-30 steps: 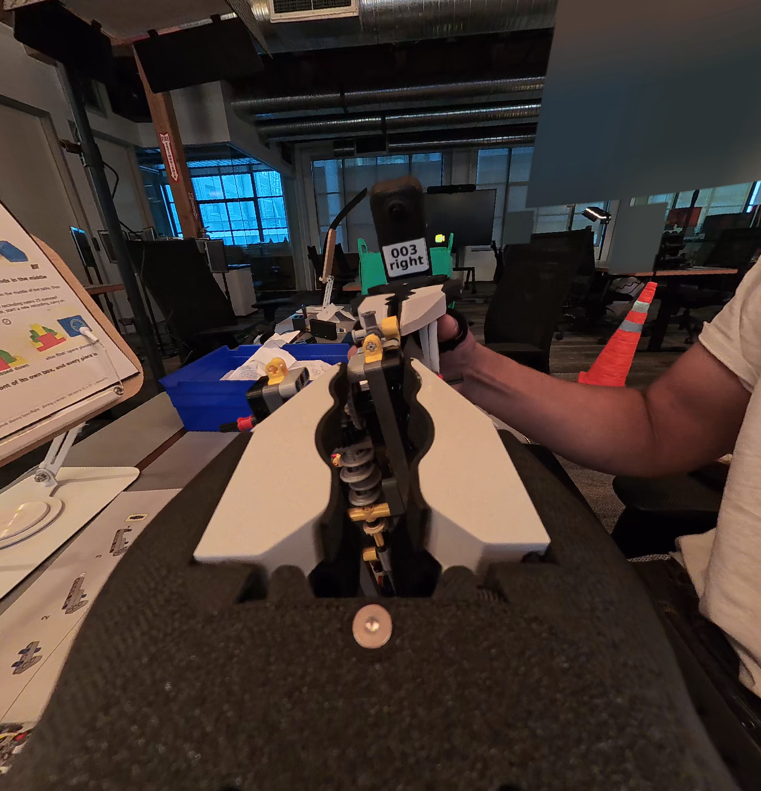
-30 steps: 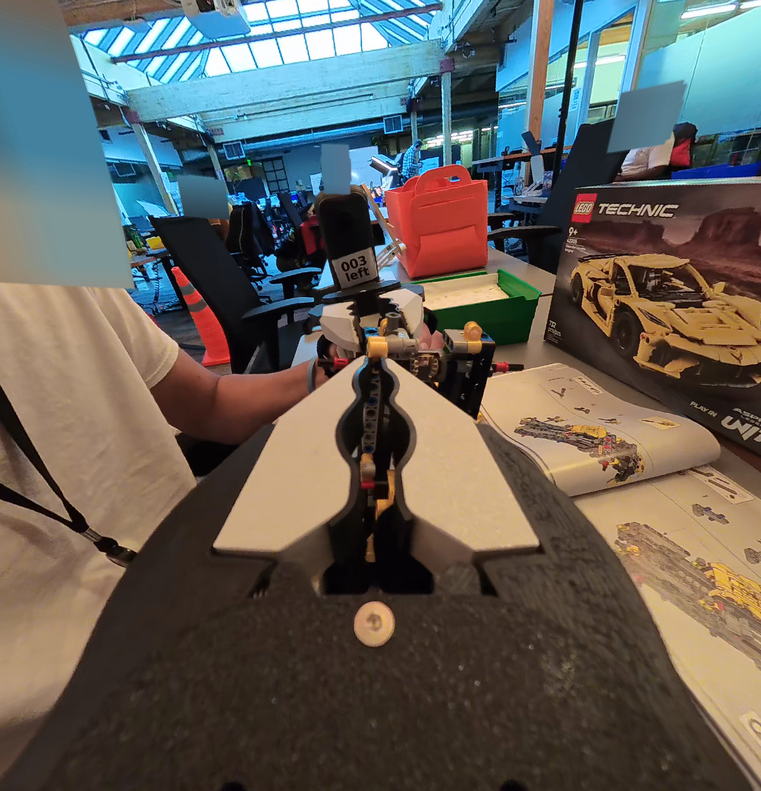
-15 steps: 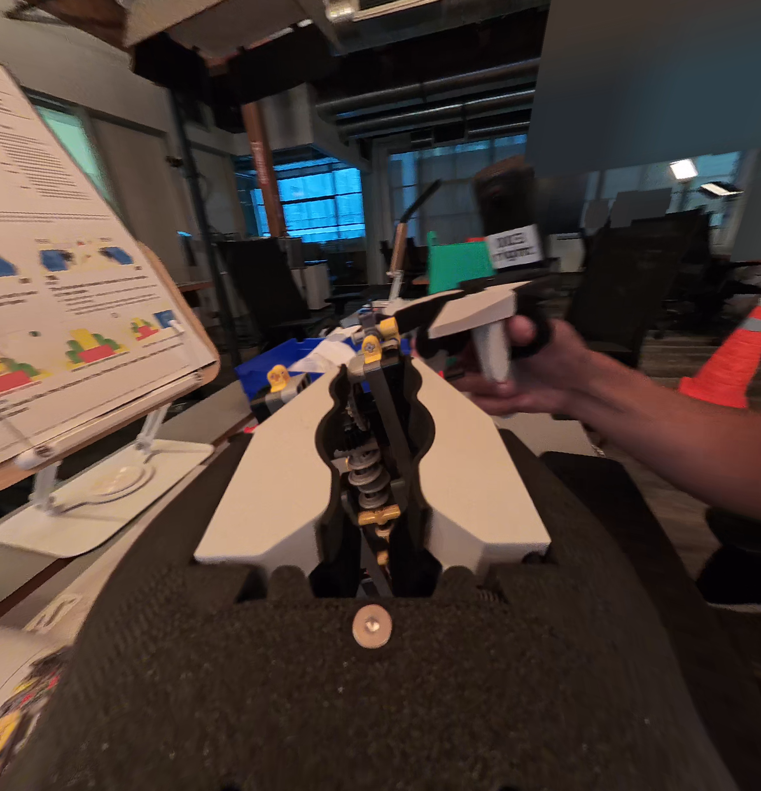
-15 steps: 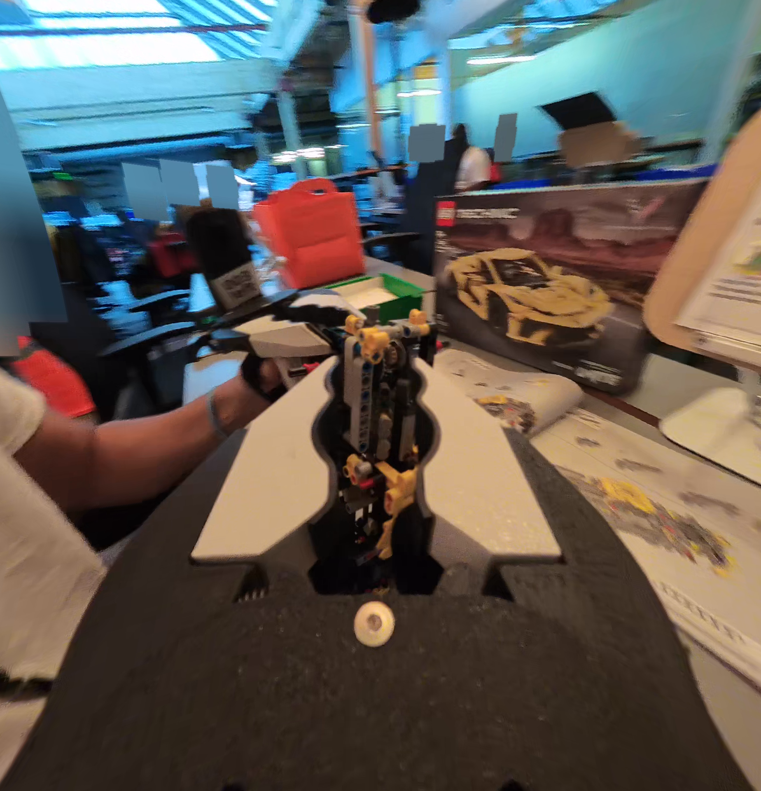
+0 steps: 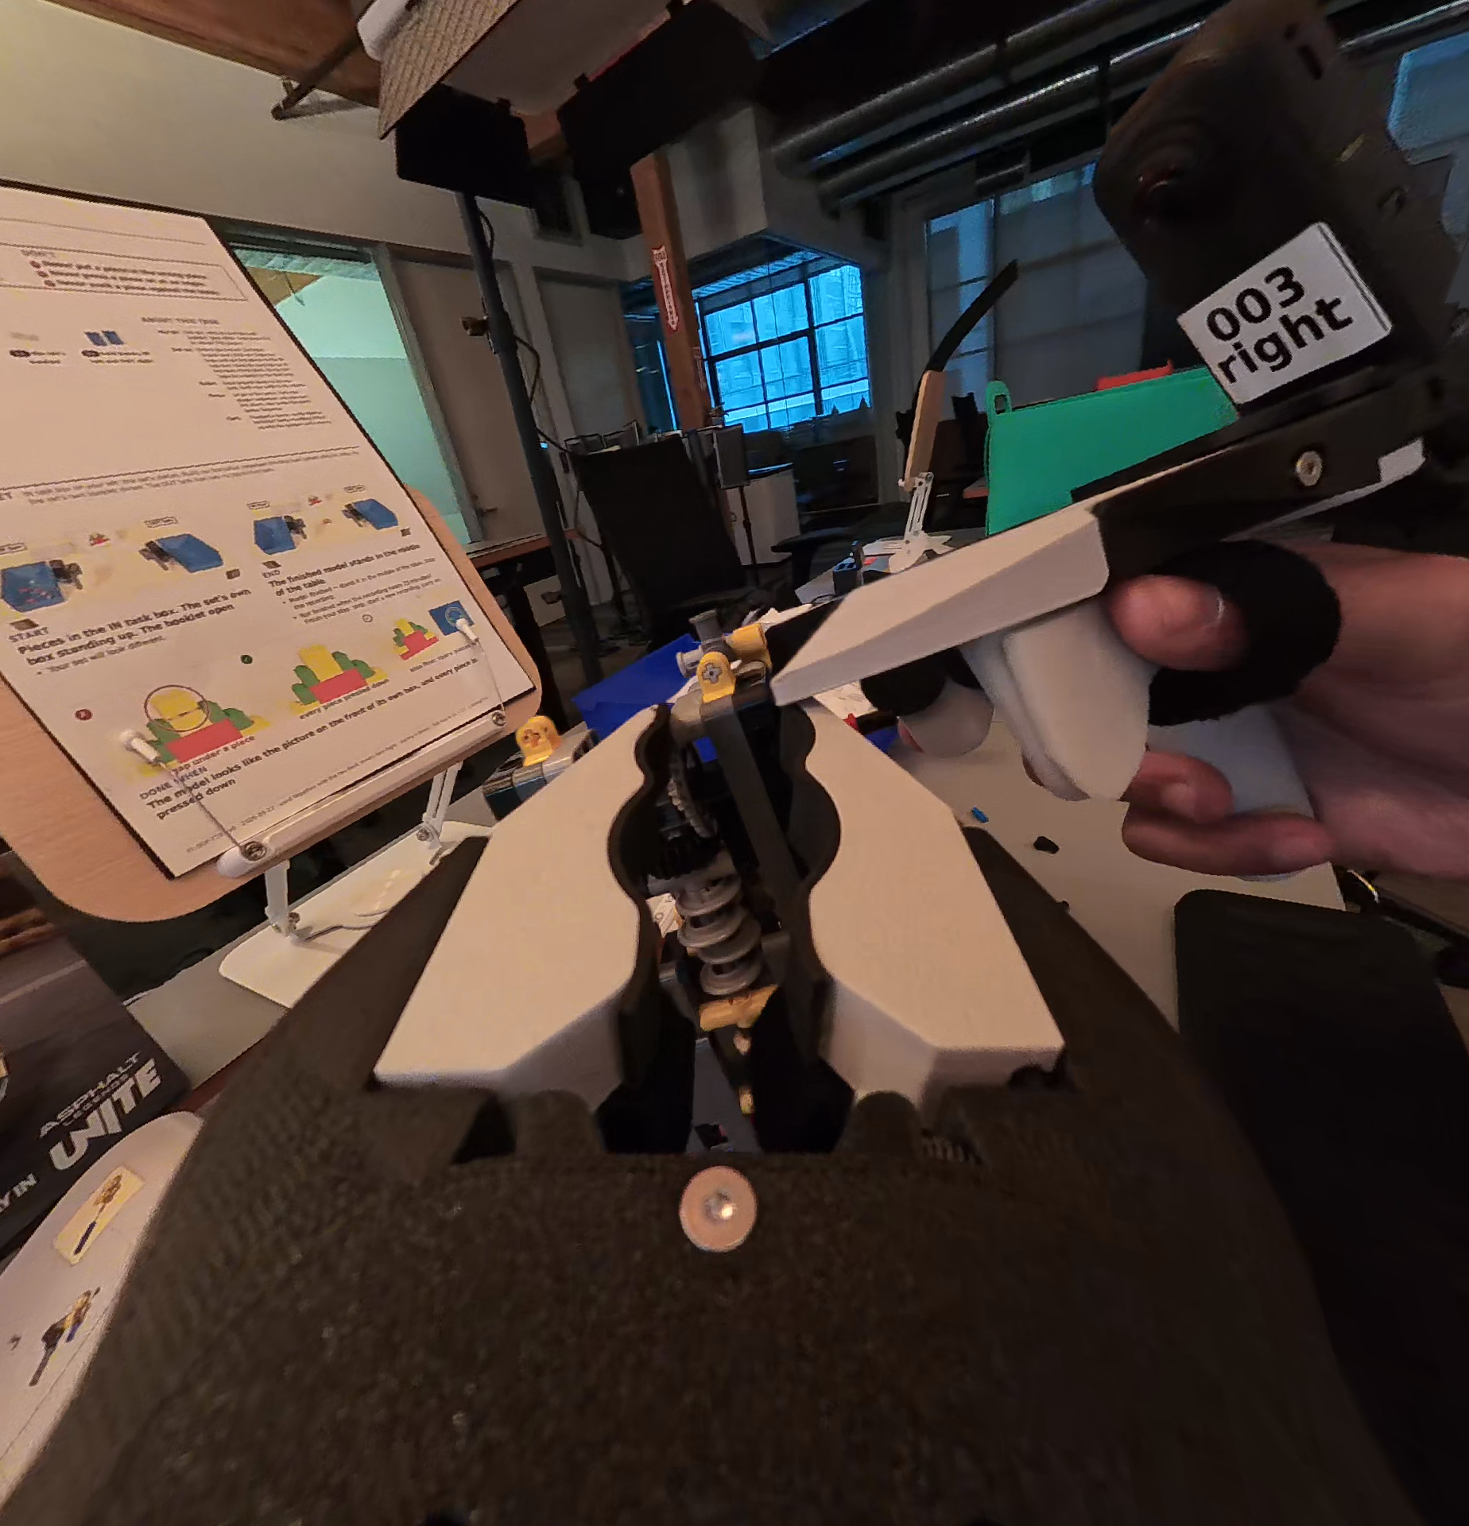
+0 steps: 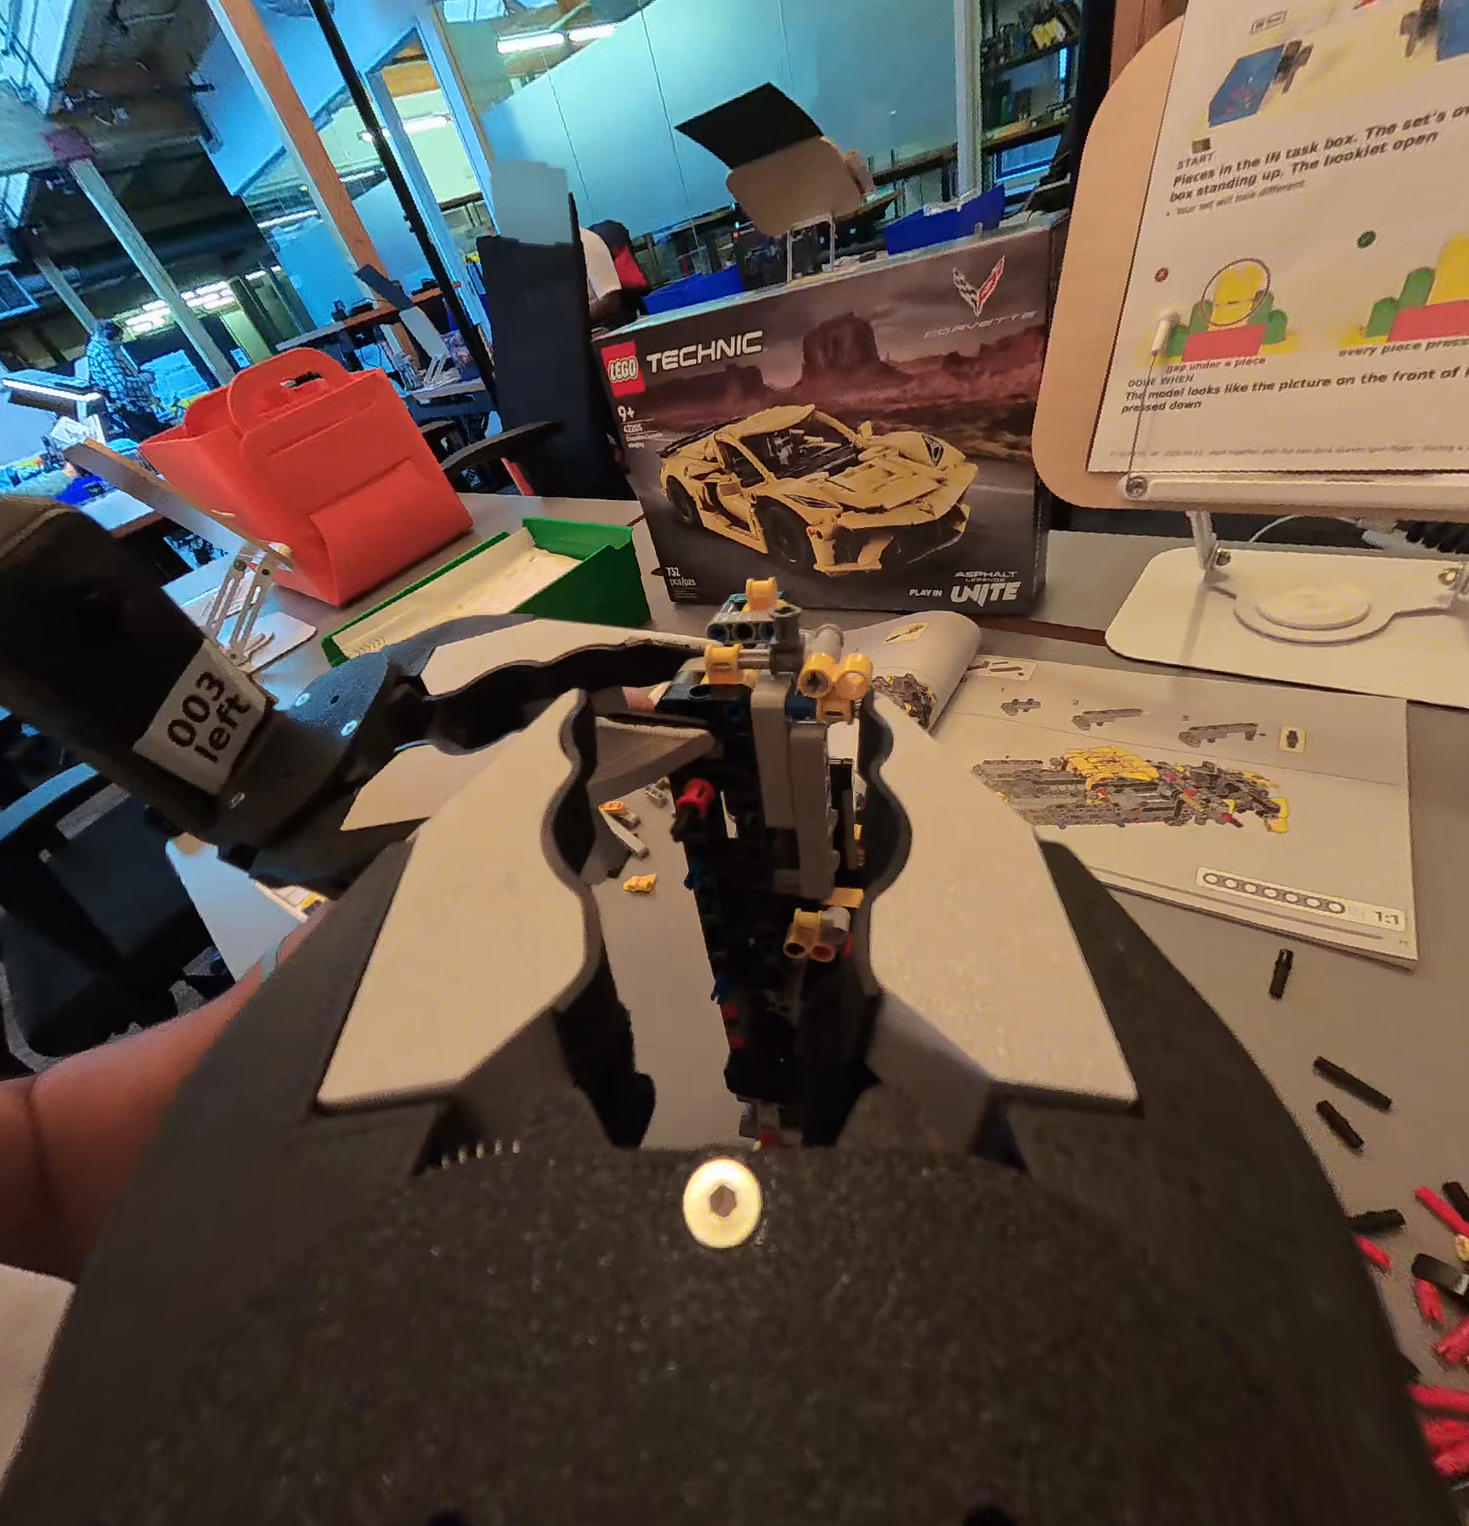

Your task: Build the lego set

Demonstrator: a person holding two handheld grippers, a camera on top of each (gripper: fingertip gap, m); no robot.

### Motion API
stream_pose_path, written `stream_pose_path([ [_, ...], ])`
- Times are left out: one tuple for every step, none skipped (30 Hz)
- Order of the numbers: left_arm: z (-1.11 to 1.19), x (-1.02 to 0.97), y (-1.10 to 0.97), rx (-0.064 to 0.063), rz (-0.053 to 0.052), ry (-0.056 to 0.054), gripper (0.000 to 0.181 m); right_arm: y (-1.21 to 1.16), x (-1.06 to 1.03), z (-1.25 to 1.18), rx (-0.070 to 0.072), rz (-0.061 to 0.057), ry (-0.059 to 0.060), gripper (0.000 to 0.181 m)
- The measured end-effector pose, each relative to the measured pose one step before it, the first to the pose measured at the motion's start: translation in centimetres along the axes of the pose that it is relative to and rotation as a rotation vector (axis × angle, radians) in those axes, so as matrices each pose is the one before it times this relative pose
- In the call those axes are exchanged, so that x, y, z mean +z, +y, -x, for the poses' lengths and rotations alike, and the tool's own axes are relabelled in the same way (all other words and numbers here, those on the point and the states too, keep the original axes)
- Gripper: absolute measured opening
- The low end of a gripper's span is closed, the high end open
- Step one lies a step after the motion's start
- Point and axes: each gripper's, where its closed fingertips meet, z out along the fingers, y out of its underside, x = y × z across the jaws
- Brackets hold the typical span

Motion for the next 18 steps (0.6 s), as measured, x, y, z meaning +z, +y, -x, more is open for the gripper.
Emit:
stream_pose_path([
  [0.021,0.026,0.013,-0.0048,-0.0011,-0.0016,0.026,0.046,0.033,0.012,0.0089,0.0028,0.0021,0.062],
  [0.021,-0.035,0.007,-0.0082,-0.0029,0.0040,0.026,0.082,0.066,0.065,0.0040,0.0062,-0.0022,0.062],
  [0.031,-0.050,0.008,-0.0075,-0.0027,0.0042,0.026,0.038,0.041,0.043,0.0111,0.0034,-0.0024,0.061],
  [0.024,-0.010,0.005,-0.0060,-0.0028,-0.0020,0.026,0.039,0.065,0.012,0.0068,0.0005,0.0005,0.061],
  [-0.003,0.011,0.002,-0.0058,-0.0047,-0.0029,0.026,0.027,-0.013,-0.031,-0.0091,0.0074,-0.0013,0.061],
  [0.001,0.005,-0.014,-0.0034,-0.0053,-0.0045,0.026,-0.007,0.009,0.016,0.0046,0.0053,-0.0059,0.061],
  [0.053,0.003,0.014,-0.0034,-0.0027,-0.0039,0.026,0.007,0.075,-0.012,-0.0017,0.0001,-0.0030,0.061],
  [0.048,-0.017,0.023,-0.0037,-0.0005,0.0015,0.026,0.002,0.074,-0.008,0.0000,-0.0010,-0.0027,0.061],
  [0.007,-0.021,-0.012,-0.0009,-0.0012,0.0036,0.026,-0.007,0.019,0.044,0.0033,-0.0031,-0.0030,0.061],
  [-0.036,-0.046,-0.005,0.0038,-0.0024,0.0029,0.026,0.006,-0.031,0.036,-0.0155,-0.0054,0.0012,0.060],
  [-0.062,-0.057,-0.031,0.0062,-0.0016,0.0038,0.026,0.019,-0.050,0.088,-0.0070,-0.0025,-0.0043,0.060],
  [-0.019,-0.048,-0.027,0.0040,0.0001,-0.0019,0.026,-0.035,-0.015,0.064,-0.0071,-0.0074,-0.0014,0.060],
  [0.018,0.000,-0.010,-0.0005,-0.0015,-0.0048,0.026,-0.035,0.038,-0.003,-0.0037,-0.0094,-0.0021,0.060],
  [0.049,0.043,0.031,-0.0019,-0.0018,-0.0043,0.026,-0.022,0.026,-0.074,0.0050,-0.0091,-0.0070,0.060],
  [0.070,0.062,0.043,0.0066,-0.0009,-0.0084,0.026,-0.042,0.060,-0.085,0.0046,-0.0100,-0.0070,0.060],
  [0.049,0.073,0.037,0.0136,0.0015,-0.0093,0.025,-0.041,0.032,-0.128,0.0045,-0.0043,-0.0076,0.060],
  [-0.032,0.050,0.005,0.0133,0.0040,-0.0047,0.026,-0.087,-0.077,-0.153,0.0139,0.0034,-0.0061,0.058],
  [-0.123,0.050,-0.038,0.0102,0.0031,-0.0025,0.026,-0.122,-0.175,-0.230,0.0169,0.0108,-0.0019,0.054],
])
